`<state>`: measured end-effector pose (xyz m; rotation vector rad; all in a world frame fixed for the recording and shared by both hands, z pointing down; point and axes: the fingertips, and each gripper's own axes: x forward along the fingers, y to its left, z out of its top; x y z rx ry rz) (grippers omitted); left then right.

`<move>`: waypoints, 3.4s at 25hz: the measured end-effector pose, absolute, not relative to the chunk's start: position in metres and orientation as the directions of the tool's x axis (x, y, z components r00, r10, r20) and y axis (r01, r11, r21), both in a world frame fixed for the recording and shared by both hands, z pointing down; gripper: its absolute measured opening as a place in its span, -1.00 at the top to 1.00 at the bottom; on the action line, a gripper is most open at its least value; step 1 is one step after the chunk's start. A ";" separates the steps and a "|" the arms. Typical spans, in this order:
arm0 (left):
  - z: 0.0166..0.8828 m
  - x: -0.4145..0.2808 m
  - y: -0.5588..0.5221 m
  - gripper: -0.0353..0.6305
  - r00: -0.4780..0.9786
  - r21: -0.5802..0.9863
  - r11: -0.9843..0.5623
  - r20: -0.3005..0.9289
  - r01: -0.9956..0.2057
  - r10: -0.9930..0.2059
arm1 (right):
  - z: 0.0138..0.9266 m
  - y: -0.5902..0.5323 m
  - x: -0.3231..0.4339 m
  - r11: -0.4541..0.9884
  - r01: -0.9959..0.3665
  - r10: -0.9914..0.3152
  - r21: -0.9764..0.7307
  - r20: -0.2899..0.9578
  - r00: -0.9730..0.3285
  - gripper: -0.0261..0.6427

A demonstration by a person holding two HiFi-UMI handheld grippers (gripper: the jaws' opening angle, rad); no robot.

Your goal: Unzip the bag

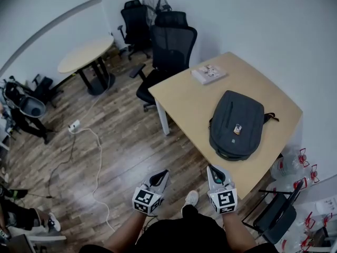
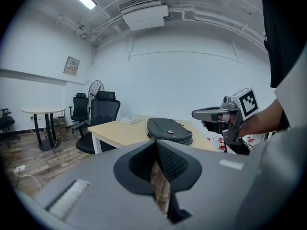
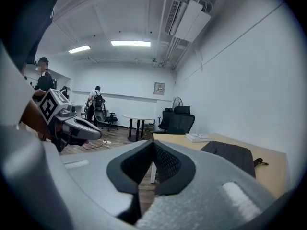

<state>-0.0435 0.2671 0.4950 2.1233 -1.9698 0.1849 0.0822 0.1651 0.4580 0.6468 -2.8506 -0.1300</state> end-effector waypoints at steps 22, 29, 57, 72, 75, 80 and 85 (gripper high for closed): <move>0.515 -0.072 0.100 0.84 0.153 0.074 -0.137 0.306 -0.988 -0.940 | 0.474 0.015 0.061 0.884 -0.454 -0.467 0.108 0.219 -0.857 0.91; 0.517 -0.084 0.064 0.83 0.220 0.082 -0.204 0.314 -0.975 -0.924 | 0.479 -0.012 0.049 0.861 -0.499 -0.507 0.099 0.237 -0.829 0.91; 0.542 -0.099 -0.076 0.84 0.694 0.102 -0.713 0.363 -0.693 -0.622 | 0.500 -0.081 0.042 0.495 -0.862 -0.839 0.109 0.318 -0.442 0.91; 0.606 -0.039 -0.069 0.83 0.678 0.054 -0.768 0.511 -0.639 -0.528 | 0.542 -0.061 0.068 0.542 -0.839 -0.769 0.054 0.434 -0.469 0.91; 0.619 -0.032 -0.074 0.72 0.653 0.007 -0.784 0.558 -0.621 -0.513 | 0.548 -0.059 0.068 0.557 -0.829 -0.755 0.045 0.444 -0.483 0.91; 0.640 -0.026 -0.079 0.60 0.605 -0.035 -0.793 0.626 -0.608 -0.492 | 0.555 -0.055 0.064 0.572 -0.820 -0.738 0.019 0.449 -0.504 0.91; 0.652 -0.020 -0.084 0.58 0.579 -0.058 -0.805 0.664 -0.591 -0.473 | 0.552 -0.057 0.065 0.585 -0.811 -0.730 0.014 0.444 -0.519 0.91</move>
